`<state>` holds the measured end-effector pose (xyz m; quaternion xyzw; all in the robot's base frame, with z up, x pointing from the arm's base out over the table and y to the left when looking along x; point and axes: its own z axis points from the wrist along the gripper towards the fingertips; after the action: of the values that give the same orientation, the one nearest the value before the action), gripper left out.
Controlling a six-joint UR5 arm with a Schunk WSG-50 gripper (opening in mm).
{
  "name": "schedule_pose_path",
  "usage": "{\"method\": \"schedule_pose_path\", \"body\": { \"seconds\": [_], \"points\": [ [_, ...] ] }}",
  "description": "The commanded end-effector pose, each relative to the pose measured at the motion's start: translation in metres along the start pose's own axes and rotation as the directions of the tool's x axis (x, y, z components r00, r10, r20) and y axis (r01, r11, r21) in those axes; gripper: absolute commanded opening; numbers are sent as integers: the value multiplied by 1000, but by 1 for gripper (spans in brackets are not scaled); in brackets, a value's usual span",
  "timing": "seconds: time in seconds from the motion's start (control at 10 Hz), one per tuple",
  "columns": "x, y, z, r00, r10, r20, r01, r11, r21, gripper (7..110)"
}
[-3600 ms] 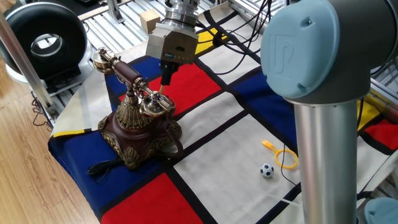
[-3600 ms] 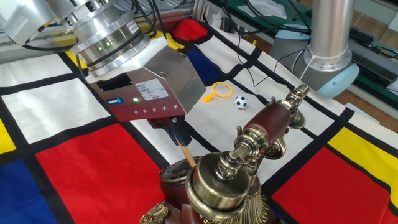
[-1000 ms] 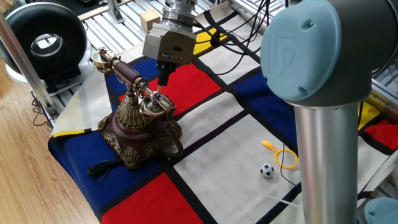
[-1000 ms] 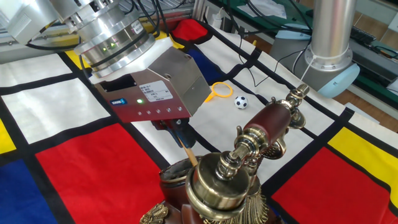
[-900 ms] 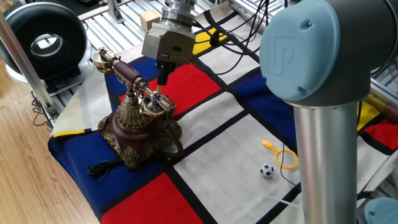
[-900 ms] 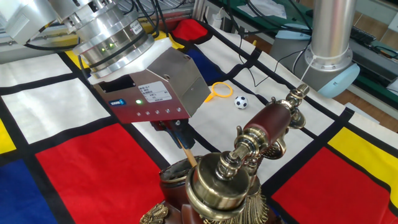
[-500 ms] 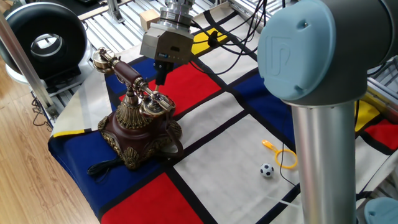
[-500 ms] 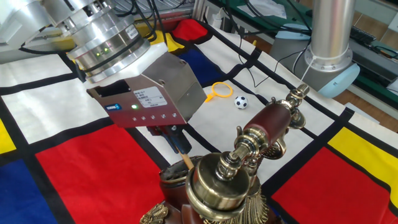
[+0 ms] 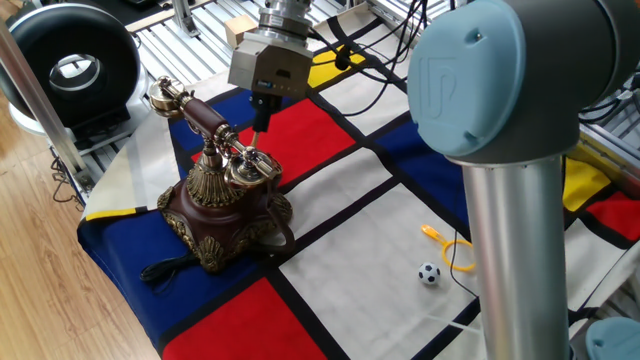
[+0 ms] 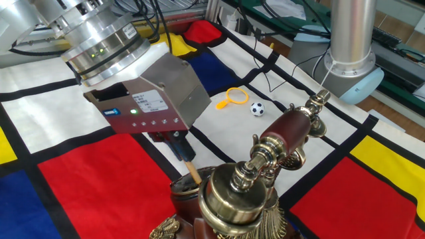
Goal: Dial a number on an old rotary phone
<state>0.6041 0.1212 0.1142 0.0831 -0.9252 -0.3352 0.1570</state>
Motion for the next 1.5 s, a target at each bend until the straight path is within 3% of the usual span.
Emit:
{"method": "schedule_pose_path", "body": {
  "seconds": [0.0,0.3,0.8,1.4],
  "points": [
    [-6,2,0,1000,-4,8,4,1000,-12,7],
    [11,12,-12,1000,2,-16,-3,1000,-28,7],
    [15,22,4,1000,28,-2,-28,999,-17,7],
    [18,13,3,1000,17,-3,-17,1000,6,7]
  ]
}}
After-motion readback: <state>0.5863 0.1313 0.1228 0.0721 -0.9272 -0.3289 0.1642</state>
